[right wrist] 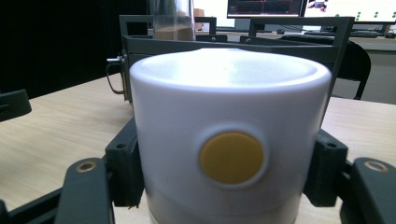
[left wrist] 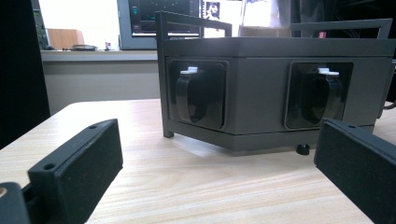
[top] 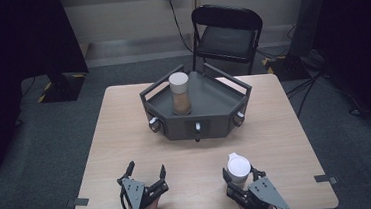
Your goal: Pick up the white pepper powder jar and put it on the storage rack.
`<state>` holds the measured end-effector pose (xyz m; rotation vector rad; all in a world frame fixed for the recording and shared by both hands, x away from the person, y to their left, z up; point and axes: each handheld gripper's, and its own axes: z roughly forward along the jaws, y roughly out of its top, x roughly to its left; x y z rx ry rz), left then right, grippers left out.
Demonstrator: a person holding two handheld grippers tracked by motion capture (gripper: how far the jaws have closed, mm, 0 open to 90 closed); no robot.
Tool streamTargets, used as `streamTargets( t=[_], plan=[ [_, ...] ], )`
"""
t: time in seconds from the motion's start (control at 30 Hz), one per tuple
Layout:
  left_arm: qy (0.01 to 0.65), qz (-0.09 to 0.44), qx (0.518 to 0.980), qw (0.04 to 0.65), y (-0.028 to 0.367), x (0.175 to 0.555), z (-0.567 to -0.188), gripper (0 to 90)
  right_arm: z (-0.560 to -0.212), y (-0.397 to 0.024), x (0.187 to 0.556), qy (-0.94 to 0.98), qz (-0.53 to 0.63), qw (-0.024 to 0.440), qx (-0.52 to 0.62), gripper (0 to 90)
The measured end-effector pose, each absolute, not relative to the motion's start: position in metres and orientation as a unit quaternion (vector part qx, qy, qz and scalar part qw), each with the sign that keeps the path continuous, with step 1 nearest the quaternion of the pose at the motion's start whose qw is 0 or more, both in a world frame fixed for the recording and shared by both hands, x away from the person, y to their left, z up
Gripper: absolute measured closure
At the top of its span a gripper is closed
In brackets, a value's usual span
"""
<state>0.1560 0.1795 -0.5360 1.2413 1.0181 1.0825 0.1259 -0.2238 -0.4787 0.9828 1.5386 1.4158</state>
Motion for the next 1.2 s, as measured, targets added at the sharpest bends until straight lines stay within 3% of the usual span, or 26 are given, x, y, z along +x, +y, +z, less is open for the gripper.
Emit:
streamTargets(
  t=[1.2],
  plan=[
    [0.431, 0.459, 0.529, 0.569, 0.181, 0.156, -0.536, 0.5, -0.424, -0.218, 0.167, 0.610, 0.573, 0.393, 0.381, 29.7]
  ],
)
